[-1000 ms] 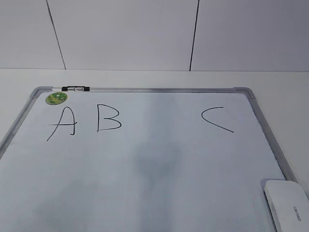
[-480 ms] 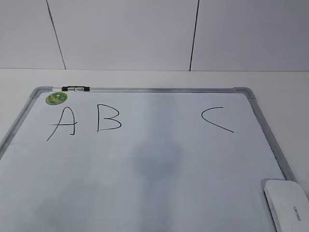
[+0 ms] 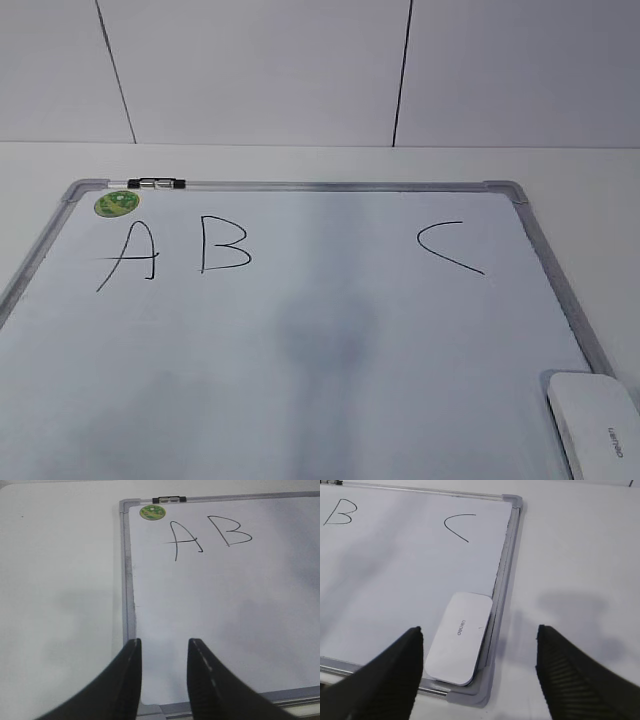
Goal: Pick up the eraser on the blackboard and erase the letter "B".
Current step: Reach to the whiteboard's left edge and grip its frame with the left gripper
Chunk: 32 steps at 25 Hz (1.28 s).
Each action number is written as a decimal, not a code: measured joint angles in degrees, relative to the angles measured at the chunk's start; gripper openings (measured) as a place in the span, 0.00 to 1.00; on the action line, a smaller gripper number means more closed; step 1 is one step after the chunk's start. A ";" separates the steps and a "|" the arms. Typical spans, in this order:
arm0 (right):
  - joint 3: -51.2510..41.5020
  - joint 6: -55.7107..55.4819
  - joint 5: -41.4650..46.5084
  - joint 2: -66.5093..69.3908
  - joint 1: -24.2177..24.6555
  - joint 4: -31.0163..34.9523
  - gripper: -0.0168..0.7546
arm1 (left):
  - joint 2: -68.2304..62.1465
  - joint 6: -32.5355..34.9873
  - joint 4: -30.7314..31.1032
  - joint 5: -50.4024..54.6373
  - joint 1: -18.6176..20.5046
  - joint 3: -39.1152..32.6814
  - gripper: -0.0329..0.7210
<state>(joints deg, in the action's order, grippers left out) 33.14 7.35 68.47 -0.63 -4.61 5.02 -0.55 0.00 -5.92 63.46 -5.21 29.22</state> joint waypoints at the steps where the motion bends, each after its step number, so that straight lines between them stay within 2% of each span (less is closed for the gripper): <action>1: 0.69 -0.11 0.85 0.88 0.00 0.00 0.74 | 0.00 0.00 -0.28 0.00 0.00 0.00 0.36; 11: 7.89 -3.30 4.26 15.48 0.00 0.00 0.74 | -5.14 0.00 -1.12 -0.13 0.00 0.30 0.37; 20: 9.98 -7.35 4.26 23.93 0.00 1.60 0.74 | -28.10 0.00 1.56 1.11 0.00 10.04 0.37; 32: 9.98 -7.35 4.26 25.05 0.00 4.69 0.74 | -62.69 2.29 4.08 2.99 0.00 24.31 0.37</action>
<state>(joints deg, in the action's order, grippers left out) 43.12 0.00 72.74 24.42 -4.61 9.72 -63.24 2.29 -1.85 66.44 -5.21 53.53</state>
